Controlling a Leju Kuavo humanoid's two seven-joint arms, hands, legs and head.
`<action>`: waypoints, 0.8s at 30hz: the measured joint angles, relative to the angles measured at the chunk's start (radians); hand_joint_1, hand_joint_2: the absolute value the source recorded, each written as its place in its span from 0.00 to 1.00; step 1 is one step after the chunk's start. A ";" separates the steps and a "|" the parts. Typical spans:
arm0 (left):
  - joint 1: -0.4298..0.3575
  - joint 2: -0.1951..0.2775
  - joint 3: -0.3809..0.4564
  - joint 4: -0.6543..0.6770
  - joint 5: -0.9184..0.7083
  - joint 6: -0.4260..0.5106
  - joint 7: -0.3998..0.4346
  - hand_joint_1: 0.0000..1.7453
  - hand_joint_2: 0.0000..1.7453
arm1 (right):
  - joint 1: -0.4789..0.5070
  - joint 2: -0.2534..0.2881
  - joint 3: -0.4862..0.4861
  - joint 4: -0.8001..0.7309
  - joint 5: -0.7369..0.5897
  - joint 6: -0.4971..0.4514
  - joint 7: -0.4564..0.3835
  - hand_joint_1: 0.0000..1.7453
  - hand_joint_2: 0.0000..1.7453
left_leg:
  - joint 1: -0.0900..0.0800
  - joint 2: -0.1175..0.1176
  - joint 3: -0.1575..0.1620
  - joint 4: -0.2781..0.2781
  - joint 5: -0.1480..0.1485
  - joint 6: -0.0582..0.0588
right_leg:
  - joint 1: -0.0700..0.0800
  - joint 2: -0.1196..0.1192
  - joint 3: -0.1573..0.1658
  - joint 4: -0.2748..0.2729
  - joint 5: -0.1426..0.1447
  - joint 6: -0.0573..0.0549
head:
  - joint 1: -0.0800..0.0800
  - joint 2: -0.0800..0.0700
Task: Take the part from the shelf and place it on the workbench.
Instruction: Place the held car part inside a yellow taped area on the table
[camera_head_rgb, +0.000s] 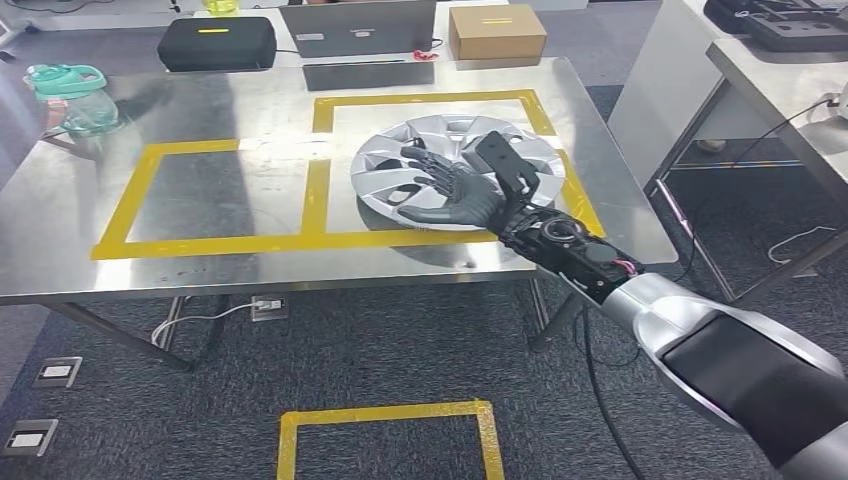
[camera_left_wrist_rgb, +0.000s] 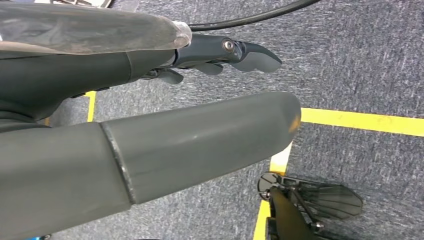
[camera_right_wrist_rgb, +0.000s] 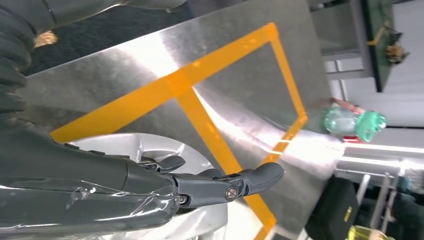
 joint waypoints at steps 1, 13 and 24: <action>0.000 0.000 0.000 0.000 0.001 0.000 0.000 0.00 0.00 | 0.004 0.000 -0.008 -0.004 -0.002 -0.001 -0.003 0.00 0.00 | 0.000 0.000 0.000 0.000 0.000 0.000 | 0.000 0.000 0.000 0.000 0.000 0.000 | 0.000 0.000; 0.001 -0.001 0.000 0.000 0.013 0.009 0.001 0.00 0.00 | 0.035 -0.010 -0.109 -0.017 -0.060 -0.031 -0.085 0.00 0.00 | 0.000 0.000 0.000 0.000 0.000 0.000 | 0.000 0.000 0.000 0.000 0.000 0.000 | 0.000 0.000; 0.002 0.000 0.000 0.000 0.032 0.013 0.006 0.00 0.00 | 0.146 -0.031 -0.195 -0.146 -0.052 0.029 -0.159 0.00 0.00 | 0.000 0.000 0.000 0.000 0.000 0.000 | 0.000 0.000 0.000 0.000 0.000 0.000 | 0.000 0.000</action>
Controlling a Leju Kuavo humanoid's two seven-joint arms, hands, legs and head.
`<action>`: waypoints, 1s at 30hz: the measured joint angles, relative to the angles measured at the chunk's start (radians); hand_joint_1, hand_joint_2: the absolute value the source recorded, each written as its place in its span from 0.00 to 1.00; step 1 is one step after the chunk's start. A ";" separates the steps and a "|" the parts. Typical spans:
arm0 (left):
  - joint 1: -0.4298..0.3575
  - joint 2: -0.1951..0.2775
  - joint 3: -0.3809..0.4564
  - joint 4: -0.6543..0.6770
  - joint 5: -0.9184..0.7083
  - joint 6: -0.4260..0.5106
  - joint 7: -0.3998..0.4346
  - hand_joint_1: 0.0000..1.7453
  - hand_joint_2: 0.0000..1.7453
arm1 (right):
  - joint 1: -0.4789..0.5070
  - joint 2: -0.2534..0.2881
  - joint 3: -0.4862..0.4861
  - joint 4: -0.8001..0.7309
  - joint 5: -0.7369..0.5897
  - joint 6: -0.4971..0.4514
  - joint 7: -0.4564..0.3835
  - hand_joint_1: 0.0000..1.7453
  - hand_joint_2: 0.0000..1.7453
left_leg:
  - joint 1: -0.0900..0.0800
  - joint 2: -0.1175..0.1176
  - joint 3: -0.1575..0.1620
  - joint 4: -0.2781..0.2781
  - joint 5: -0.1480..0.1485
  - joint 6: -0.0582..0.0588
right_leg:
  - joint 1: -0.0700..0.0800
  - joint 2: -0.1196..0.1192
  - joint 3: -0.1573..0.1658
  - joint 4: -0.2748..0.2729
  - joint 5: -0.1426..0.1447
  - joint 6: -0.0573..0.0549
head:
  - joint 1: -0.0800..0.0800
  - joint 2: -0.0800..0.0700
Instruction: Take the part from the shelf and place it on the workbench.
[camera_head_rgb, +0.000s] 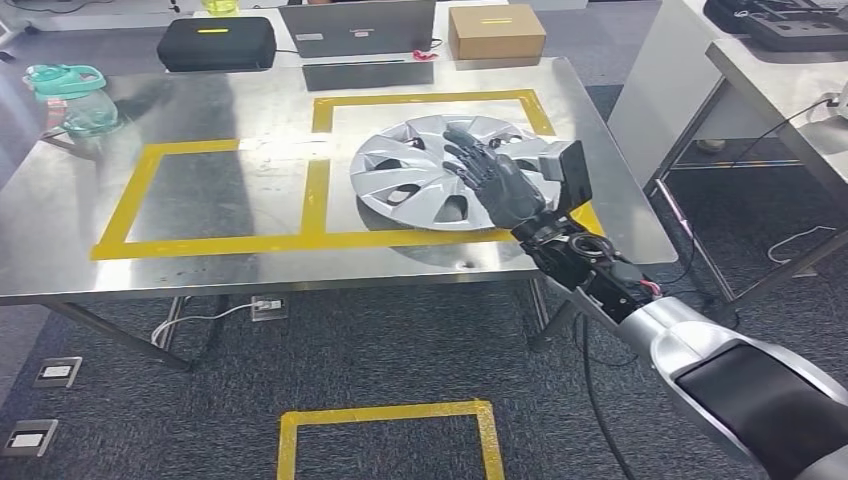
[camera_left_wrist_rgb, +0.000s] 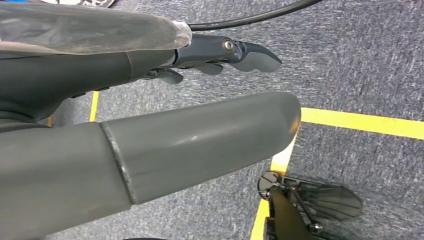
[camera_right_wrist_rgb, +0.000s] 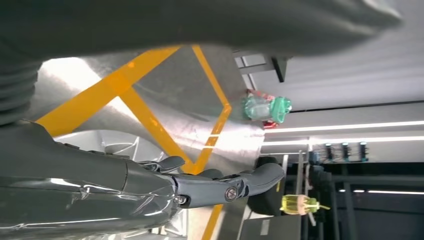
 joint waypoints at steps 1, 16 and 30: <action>0.000 0.000 0.000 0.000 0.001 0.001 0.001 0.00 0.00 | 0.008 -0.001 -0.006 -0.016 0.006 0.001 -0.003 0.00 0.00 | 0.000 0.000 0.000 0.000 0.000 0.000 | 0.000 0.000 0.000 0.000 0.000 0.000 | 0.000 0.000; -0.001 0.000 0.000 0.000 0.027 0.012 0.012 0.00 0.00 | 0.205 -0.003 -0.046 -0.363 0.171 -0.049 0.023 0.00 0.00 | 0.012 0.007 0.025 -0.046 0.024 0.021 | -0.007 -0.001 -0.057 0.113 -0.062 0.030 | 0.007 0.000; -0.004 -0.004 0.000 0.000 0.030 0.016 0.023 0.00 0.00 | 0.258 -0.004 -0.051 -0.467 0.231 -0.061 0.051 0.00 0.00 | 0.047 -0.004 -0.021 0.069 -0.041 -0.053 | -0.039 0.012 -0.003 0.015 -0.012 0.032 | 0.000 0.000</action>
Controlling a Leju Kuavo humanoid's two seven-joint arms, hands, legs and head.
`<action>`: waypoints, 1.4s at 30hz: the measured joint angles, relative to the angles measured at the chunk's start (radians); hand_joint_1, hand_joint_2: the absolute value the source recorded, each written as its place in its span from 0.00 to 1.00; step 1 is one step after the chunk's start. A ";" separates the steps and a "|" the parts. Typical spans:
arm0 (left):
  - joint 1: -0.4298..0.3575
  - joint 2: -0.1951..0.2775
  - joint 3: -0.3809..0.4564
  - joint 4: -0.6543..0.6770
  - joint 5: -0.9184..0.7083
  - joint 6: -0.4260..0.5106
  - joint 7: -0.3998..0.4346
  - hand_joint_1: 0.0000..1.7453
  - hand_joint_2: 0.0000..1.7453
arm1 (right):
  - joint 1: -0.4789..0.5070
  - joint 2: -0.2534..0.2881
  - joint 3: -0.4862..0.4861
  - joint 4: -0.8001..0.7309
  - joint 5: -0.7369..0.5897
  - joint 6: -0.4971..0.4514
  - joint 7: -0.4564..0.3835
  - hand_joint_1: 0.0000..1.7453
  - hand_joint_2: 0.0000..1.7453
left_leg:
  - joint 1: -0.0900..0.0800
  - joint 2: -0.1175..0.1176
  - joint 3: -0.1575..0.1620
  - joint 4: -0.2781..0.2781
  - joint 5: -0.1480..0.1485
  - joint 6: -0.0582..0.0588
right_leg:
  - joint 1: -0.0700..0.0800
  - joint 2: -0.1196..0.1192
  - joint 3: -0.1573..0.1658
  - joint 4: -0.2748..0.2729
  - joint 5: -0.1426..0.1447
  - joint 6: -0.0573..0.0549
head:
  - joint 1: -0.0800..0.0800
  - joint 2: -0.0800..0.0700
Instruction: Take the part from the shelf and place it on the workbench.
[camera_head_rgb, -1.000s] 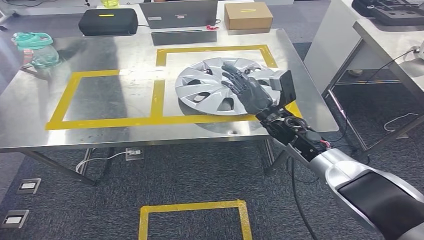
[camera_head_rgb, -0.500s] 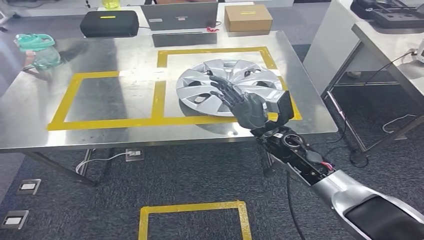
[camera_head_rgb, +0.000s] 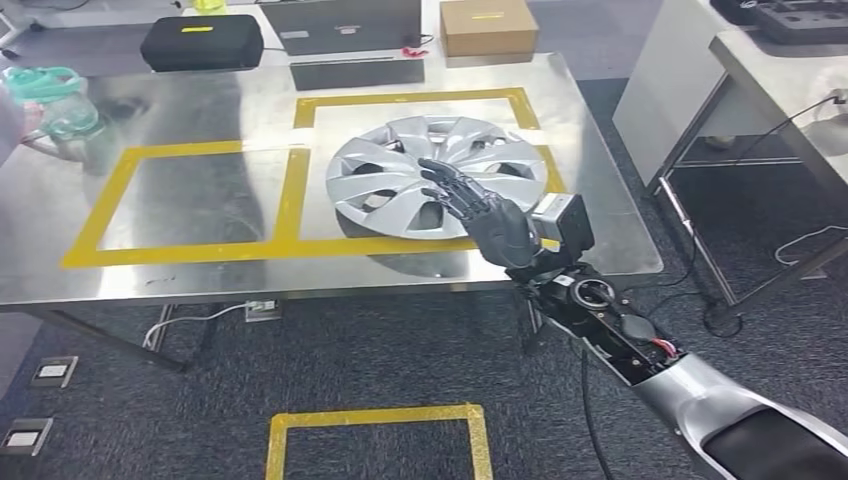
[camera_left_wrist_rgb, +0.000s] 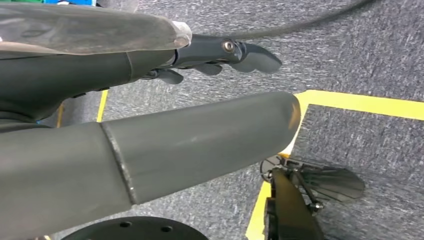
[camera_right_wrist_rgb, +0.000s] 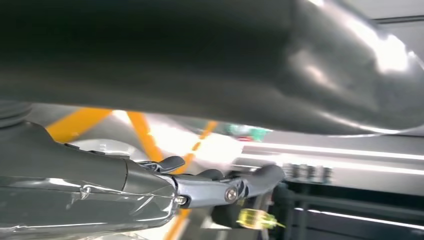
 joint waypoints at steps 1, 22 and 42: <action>-0.001 0.000 0.000 0.000 0.000 0.000 0.000 0.00 0.00 | 0.000 0.000 -0.001 -0.004 0.001 0.001 0.002 0.00 0.00 | -0.001 0.003 -0.036 0.065 -0.024 0.000 | 0.001 -0.002 0.004 -0.004 -0.001 -0.006 | -0.007 0.000; 0.001 0.001 0.000 0.000 0.003 0.001 0.005 0.00 0.00 | 0.003 -0.009 -0.015 -0.017 0.017 0.003 0.014 0.00 0.00 | -0.034 -0.002 -0.051 -0.051 0.094 0.067 | 0.021 -0.014 -0.069 0.205 -0.096 0.007 | 0.020 0.000; 0.000 0.002 -0.001 0.000 0.021 -0.008 -0.009 0.00 0.00 | -0.006 -0.136 -0.080 -0.088 0.294 -0.237 0.242 0.00 0.00 | -0.020 0.016 -0.063 -0.049 0.101 0.026 | 0.018 -0.031 0.048 -0.033 -0.019 -0.001 | -0.012 0.000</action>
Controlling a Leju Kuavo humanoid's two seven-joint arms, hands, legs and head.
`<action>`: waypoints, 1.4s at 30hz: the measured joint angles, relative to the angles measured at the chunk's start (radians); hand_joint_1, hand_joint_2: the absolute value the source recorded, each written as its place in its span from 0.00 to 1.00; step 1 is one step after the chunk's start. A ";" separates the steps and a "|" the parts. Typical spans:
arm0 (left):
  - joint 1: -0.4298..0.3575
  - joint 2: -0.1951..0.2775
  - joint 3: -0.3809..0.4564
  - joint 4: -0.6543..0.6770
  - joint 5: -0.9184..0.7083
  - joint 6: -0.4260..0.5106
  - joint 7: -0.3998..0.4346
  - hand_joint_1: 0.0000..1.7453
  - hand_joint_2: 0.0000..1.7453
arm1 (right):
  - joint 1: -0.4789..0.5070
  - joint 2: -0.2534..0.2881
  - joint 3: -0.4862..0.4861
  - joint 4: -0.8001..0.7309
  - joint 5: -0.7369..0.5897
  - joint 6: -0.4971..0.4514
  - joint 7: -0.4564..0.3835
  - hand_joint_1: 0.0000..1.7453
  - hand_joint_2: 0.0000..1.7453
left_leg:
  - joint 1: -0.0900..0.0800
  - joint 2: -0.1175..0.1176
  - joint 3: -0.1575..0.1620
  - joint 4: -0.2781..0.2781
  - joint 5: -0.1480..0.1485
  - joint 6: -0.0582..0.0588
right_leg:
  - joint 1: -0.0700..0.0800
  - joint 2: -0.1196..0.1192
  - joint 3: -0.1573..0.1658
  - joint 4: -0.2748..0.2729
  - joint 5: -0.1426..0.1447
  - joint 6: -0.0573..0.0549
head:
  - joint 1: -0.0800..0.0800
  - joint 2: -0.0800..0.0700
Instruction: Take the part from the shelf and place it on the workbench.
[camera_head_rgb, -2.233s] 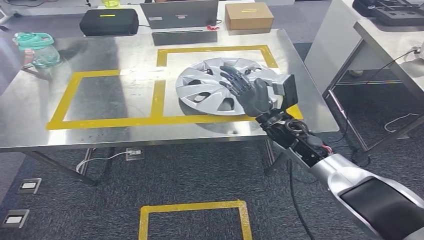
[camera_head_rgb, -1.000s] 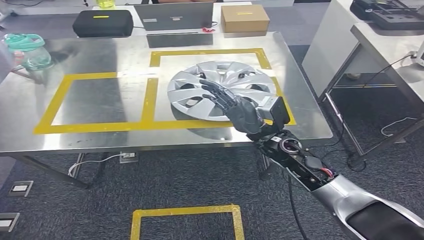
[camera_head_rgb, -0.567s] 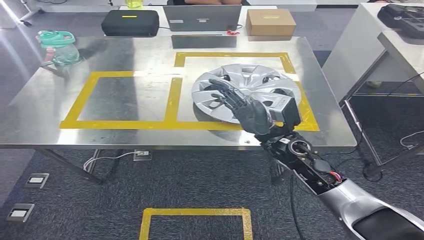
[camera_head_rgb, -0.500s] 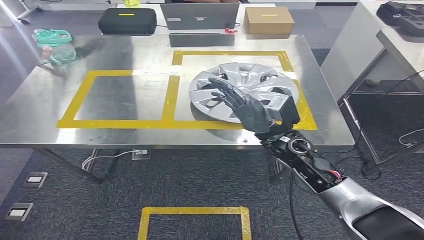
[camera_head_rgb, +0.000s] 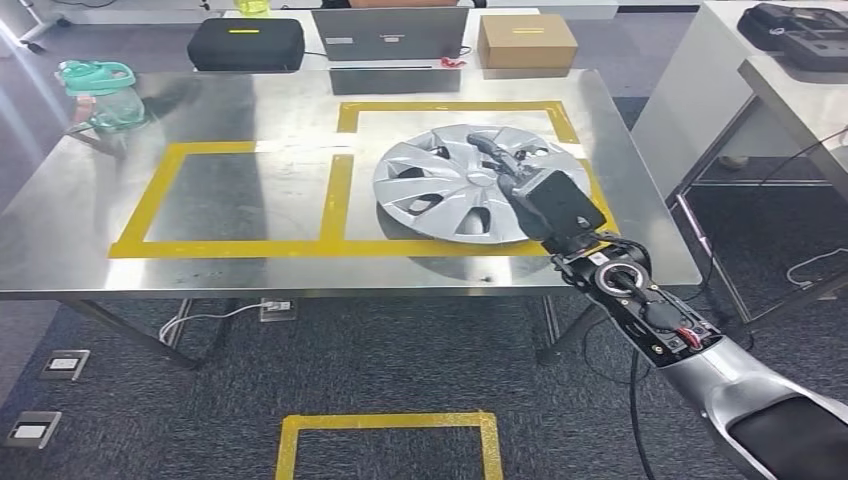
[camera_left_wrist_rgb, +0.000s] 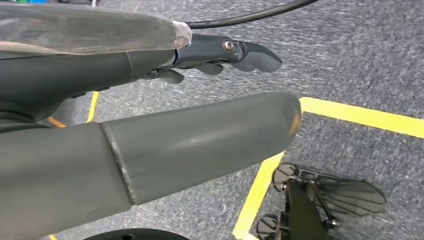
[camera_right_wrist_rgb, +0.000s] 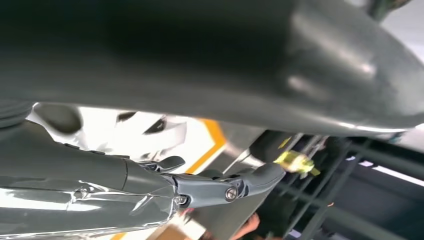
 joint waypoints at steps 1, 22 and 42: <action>0.001 0.001 -0.001 0.000 -0.001 -0.001 -0.003 0.00 0.00 | 0.006 -0.014 -0.010 -0.004 0.009 -0.008 0.011 0.00 0.00 | -0.001 -0.003 0.000 0.000 0.000 0.009 | -0.002 -0.001 0.002 -0.002 -0.001 0.006 | 0.004 0.000; 0.000 0.007 -0.039 0.000 -0.007 -0.021 -0.019 0.00 0.00 | 0.158 -0.188 -0.206 -0.095 0.170 -0.064 0.184 0.00 0.00 | -0.012 -0.020 -0.095 0.218 -0.119 0.001 | 0.000 0.008 0.004 -0.009 0.007 -0.024 | 0.019 0.000; 0.000 0.005 -0.048 0.000 -0.004 -0.020 -0.020 0.00 0.00 | 0.264 -0.293 -0.390 -0.102 0.250 -0.079 0.292 0.00 0.00 | -0.014 -0.024 0.026 -0.018 -0.004 0.047 | -0.006 0.008 -0.077 0.173 -0.059 0.030 | 0.040 0.000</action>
